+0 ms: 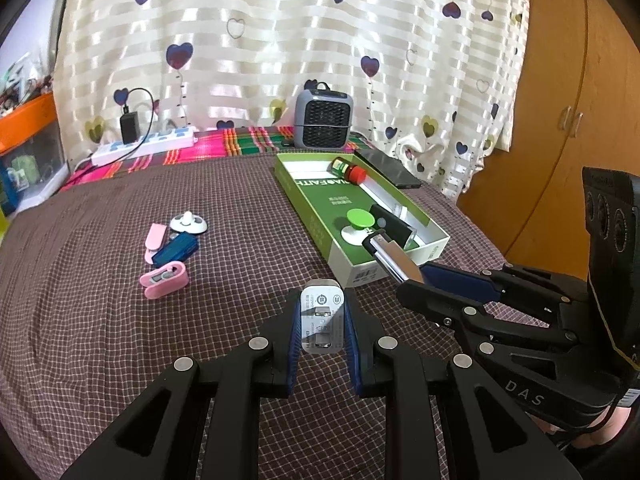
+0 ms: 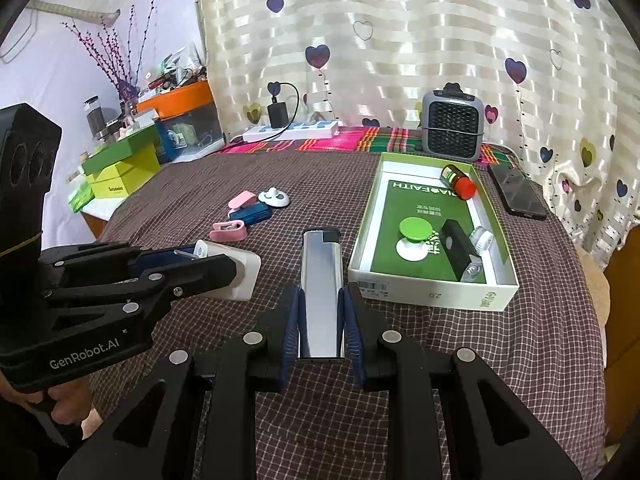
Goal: Organize rigid objects
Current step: 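Carry the charger block and white bar over the box with both grippers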
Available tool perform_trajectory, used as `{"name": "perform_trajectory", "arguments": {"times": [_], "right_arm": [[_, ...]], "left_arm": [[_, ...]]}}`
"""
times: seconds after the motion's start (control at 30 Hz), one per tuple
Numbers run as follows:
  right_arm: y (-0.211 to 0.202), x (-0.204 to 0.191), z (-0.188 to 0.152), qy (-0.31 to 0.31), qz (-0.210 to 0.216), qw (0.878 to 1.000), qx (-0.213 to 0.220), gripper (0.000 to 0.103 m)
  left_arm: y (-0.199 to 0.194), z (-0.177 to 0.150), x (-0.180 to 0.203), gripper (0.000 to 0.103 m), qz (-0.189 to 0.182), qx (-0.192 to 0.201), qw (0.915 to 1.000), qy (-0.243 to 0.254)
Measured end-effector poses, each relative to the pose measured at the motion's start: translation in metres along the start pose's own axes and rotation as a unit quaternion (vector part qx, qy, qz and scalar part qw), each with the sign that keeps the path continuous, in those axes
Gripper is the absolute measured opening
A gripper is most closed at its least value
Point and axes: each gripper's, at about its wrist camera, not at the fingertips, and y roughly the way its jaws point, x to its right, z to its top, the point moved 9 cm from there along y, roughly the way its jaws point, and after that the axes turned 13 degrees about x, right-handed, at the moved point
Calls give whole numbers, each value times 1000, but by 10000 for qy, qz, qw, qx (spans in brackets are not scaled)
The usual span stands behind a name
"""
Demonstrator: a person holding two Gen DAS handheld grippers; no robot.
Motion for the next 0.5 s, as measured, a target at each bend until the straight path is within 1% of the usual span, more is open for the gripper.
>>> {"name": "perform_trajectory", "arguments": {"times": [0.5], "right_arm": [[-3, 19, 4, 124, -134, 9998, 73, 24]], "left_arm": [[11, 6, 14, 19, -104, -13, 9999, 100]]}}
